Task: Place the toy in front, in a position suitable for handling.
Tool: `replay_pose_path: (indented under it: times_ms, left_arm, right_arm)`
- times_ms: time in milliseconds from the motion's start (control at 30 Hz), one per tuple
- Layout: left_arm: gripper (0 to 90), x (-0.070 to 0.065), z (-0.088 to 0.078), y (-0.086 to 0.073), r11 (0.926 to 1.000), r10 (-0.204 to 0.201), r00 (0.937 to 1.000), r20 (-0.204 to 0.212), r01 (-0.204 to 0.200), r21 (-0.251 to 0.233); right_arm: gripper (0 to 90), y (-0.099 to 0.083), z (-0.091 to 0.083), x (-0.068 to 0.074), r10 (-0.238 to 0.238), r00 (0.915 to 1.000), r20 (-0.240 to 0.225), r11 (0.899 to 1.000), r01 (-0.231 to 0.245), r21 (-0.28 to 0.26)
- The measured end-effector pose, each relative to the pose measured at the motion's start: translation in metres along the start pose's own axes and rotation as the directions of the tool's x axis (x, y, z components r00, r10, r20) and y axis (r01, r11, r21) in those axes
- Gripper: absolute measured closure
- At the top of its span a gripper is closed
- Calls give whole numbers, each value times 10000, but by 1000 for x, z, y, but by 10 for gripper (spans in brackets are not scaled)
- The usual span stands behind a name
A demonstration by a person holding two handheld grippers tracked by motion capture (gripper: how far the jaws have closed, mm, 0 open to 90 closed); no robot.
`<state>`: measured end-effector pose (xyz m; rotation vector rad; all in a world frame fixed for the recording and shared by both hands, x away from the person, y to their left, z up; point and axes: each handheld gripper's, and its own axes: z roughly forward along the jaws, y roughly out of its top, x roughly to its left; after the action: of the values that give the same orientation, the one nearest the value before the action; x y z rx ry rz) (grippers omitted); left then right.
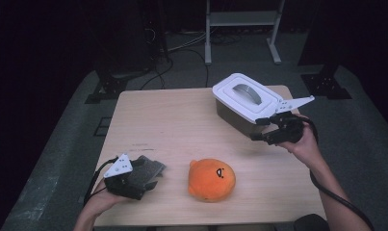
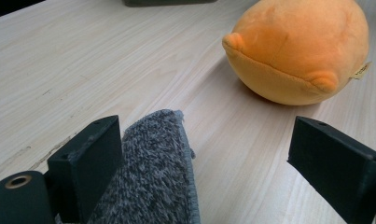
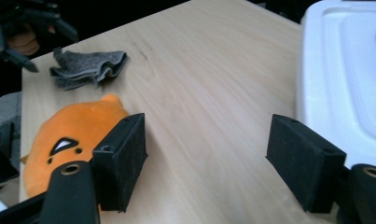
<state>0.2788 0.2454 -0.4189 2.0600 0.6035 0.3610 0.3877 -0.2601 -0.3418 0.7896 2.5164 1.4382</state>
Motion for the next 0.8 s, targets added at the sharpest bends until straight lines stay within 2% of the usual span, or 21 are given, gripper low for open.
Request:
replay_pose_path:
  times_ms: [200,500,800]
  left_arm:
    - [88,-1,1,-2,9999,36,10000,35,-36,110]
    - [88,1,1,-3,9999,-139,9999,75,139,-18]
    - [74,2,4,-3,9999,-109,9999,90,110,-93]
  right_arm:
    - [271,11,-1,-11,-92,9996,268,10000,93,-30]
    - [270,25,-4,-26,-191,9987,479,9997,198,-127]
    - [270,37,-5,-44,-175,9949,992,9998,183,-77]
